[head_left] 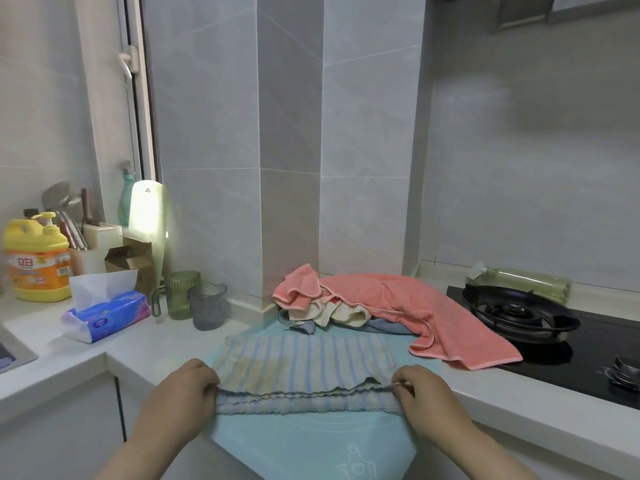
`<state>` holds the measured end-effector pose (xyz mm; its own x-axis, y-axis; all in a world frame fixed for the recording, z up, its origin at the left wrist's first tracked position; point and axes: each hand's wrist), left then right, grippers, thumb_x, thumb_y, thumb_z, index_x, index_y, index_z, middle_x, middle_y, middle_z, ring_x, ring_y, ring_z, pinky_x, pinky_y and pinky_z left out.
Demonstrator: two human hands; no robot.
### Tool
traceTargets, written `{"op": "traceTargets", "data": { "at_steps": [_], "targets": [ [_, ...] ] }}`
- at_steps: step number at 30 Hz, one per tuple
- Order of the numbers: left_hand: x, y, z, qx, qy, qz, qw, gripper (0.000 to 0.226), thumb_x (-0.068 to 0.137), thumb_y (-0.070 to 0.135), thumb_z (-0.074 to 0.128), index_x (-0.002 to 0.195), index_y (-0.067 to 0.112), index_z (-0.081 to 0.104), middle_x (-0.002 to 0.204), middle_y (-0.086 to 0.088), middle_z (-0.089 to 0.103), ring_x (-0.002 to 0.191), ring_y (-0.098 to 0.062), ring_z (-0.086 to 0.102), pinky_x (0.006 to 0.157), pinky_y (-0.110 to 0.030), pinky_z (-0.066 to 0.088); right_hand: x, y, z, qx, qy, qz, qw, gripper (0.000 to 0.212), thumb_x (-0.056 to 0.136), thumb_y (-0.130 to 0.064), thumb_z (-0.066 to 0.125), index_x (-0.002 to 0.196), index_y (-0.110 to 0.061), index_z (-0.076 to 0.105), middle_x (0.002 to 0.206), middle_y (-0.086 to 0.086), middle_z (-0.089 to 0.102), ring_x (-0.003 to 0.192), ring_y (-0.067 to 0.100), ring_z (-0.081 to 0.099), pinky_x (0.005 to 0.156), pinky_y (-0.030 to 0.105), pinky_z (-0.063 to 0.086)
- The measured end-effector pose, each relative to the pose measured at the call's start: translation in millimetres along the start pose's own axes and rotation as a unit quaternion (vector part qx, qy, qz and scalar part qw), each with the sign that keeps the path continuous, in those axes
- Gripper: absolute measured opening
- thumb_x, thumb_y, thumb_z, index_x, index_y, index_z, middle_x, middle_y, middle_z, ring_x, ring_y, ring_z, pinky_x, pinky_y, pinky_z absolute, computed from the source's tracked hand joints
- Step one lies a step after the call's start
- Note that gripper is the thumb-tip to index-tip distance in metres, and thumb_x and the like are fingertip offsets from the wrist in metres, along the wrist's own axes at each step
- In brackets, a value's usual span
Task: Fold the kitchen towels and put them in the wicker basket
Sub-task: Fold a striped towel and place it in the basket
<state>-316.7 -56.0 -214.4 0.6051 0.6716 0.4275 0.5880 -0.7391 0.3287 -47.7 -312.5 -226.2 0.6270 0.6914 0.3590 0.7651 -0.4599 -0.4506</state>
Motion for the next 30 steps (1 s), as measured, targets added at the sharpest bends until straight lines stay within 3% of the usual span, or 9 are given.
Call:
{"op": "traceTargets", "data": {
  "at_steps": [3, 6, 12, 17, 20, 23, 25, 27, 30],
  "targets": [
    [-6, 0, 2, -0.064, 0.051, -0.04, 0.996, 0.019, 0.087, 0.013, 0.06, 0.075, 0.027, 0.063, 0.083, 0.009, 0.06, 0.077, -0.01, 0.054, 0.065, -0.026, 0.041, 1, 1, -1, 0.057, 0.014, 0.046, 0.997, 0.016, 0.095, -0.019, 0.055, 0.08, -0.025, 0.055, 0.08, -0.009, 0.06, 0.075, 0.006, 0.055, 0.067, 0.019, 0.041],
    [-11, -4, 4, -0.117, 0.071, -0.061, 0.989, 0.018, 0.086, 0.007, 0.06, 0.077, 0.02, 0.066, 0.078, 0.006, 0.063, 0.076, -0.011, 0.057, 0.063, -0.027, 0.041, 0, 4, -2, 0.086, 0.002, 0.076, 0.993, 0.017, 0.095, -0.015, 0.054, 0.079, -0.021, 0.053, 0.075, -0.001, 0.063, 0.069, 0.017, 0.063, 0.067, 0.03, 0.048],
    [-24, -21, 9, -0.081, 0.008, 0.017, 0.996, 0.036, 0.081, 0.002, 0.063, 0.074, 0.037, 0.054, 0.09, 0.012, 0.061, 0.084, -0.004, 0.057, 0.07, -0.017, 0.04, -9, 12, -3, 0.056, -0.047, 0.054, 0.996, 0.019, 0.09, -0.008, 0.056, 0.076, -0.022, 0.056, 0.087, -0.002, 0.059, 0.075, 0.012, 0.063, 0.069, 0.023, 0.046],
    [-29, -19, 8, -0.048, -0.018, 0.055, 0.997, 0.027, 0.085, 0.016, 0.062, 0.078, 0.04, 0.053, 0.099, 0.018, 0.056, 0.088, 0.0, 0.057, 0.068, -0.011, 0.039, -11, 12, -3, 0.013, -0.07, 0.015, 0.997, 0.027, 0.087, -0.006, 0.053, 0.076, -0.031, 0.049, 0.09, -0.008, 0.052, 0.082, 0.002, 0.05, 0.07, 0.011, 0.038],
    [-25, -16, 4, 0.001, 0.012, 0.039, 0.999, 0.021, 0.081, 0.033, 0.051, 0.093, 0.033, 0.067, 0.111, 0.014, 0.06, 0.104, -0.014, 0.057, 0.081, -0.025, 0.045, -11, 6, -6, -0.003, -0.086, 0.008, 0.996, 0.023, 0.081, -0.007, 0.052, 0.081, -0.03, 0.048, 0.095, -0.011, 0.047, 0.087, 0.004, 0.049, 0.072, 0.011, 0.037],
    [-16, -9, 0, 0.03, 0.026, 0.051, 0.998, 0.056, 0.082, 0.051, 0.034, 0.114, 0.024, 0.071, 0.129, 0.002, 0.061, 0.118, -0.022, 0.055, 0.098, -0.036, 0.043, -9, -7, -9, -0.047, -0.019, -0.036, 0.998, 0.012, 0.083, -0.021, 0.052, 0.094, -0.024, 0.056, 0.109, -0.013, 0.049, 0.105, 0.014, 0.048, 0.082, 0.015, 0.036],
    [-6, 10, -2, 0.015, -0.009, 0.083, 0.996, 0.073, 0.082, 0.059, 0.018, 0.126, 0.023, 0.065, 0.142, 0.001, 0.053, 0.132, -0.019, 0.047, 0.108, -0.033, 0.034, -4, -21, -5, -0.086, -0.015, -0.07, 0.994, 0.031, 0.093, -0.033, 0.047, 0.121, -0.024, 0.058, 0.139, -0.009, 0.044, 0.131, 0.017, 0.039, 0.105, 0.025, 0.032],
    [8, 33, 1, 0.004, -0.057, 0.113, 0.992, 0.071, 0.089, 0.058, 0.014, 0.138, 0.026, 0.053, 0.155, 0.004, 0.037, 0.144, -0.014, 0.03, 0.115, -0.027, 0.02, 3, -39, 0, -0.107, -0.069, -0.085, 0.988, 0.046, 0.1, -0.041, 0.037, 0.144, -0.028, 0.042, 0.159, -0.005, 0.024, 0.147, 0.016, 0.019, 0.118, 0.03, 0.014],
    [28, 56, 12, 0.034, -0.121, 0.129, 0.984, 0.053, 0.102, 0.046, 0.026, 0.151, 0.027, 0.032, 0.163, 0.005, 0.015, 0.15, -0.013, 0.008, 0.12, -0.029, 0.004, 12, -56, 11, -0.13, -0.151, -0.1, 0.975, 0.068, 0.095, -0.065, 0.011, 0.154, -0.033, 0.023, 0.164, -0.004, 0.007, 0.151, 0.013, 0.001, 0.121, 0.033, 0.0]
  ]
}}
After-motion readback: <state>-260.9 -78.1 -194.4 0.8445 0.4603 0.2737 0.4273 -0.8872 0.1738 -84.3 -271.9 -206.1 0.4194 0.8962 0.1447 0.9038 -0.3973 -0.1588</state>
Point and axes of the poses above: each hand's wrist, its own x-axis towards the middle knuckle, its own z-axis out of the palm, y = z × x
